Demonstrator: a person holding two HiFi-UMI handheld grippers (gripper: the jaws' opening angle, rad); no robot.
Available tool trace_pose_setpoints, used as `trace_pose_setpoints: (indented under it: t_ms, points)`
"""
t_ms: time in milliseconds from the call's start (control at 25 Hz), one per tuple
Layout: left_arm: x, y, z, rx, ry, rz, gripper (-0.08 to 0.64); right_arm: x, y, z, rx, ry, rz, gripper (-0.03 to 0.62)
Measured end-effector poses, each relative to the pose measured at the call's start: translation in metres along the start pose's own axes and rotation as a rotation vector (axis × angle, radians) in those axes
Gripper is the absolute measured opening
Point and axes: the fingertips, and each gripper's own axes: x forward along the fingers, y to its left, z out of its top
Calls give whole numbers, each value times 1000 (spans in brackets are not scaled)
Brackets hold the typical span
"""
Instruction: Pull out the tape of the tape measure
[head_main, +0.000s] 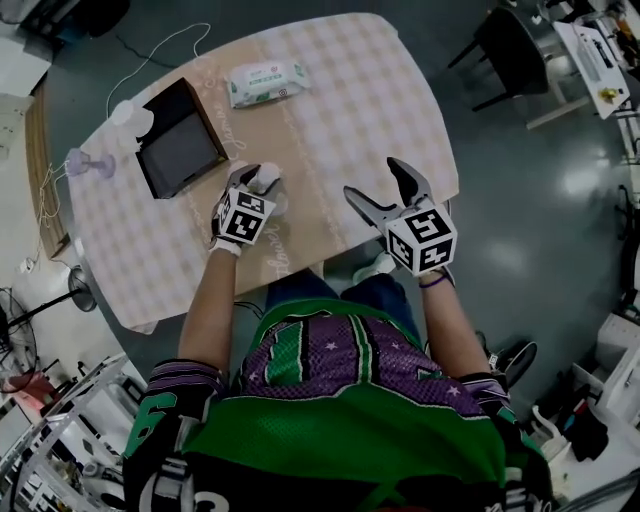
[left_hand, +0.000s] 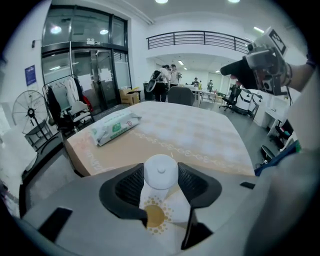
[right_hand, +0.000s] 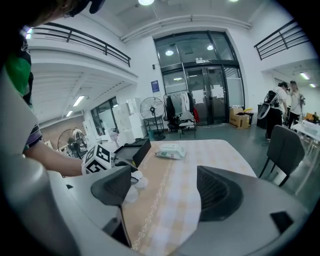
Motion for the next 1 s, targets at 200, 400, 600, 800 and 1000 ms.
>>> trace_pose_setpoints:
  t_ms: [200, 400, 600, 800, 1000]
  points:
    - [-48, -7, 21, -131, -86, -2, 238, -21, 8, 7, -14, -20, -10, 403]
    - [-96, -7, 66, -152, -222, 25, 238, -37, 10, 27, -34, -69, -29, 403]
    - [-159, 1, 110, -171, -349, 47, 238, -58, 23, 69, -95, -155, -31, 403]
    - [-219, 1, 155, -128, -461, 83, 238, -93, 40, 127, -183, -256, -21, 402]
    - [-263, -5, 195, -86, -596, 84, 238, -120, 67, 177, -295, -342, -1, 399]
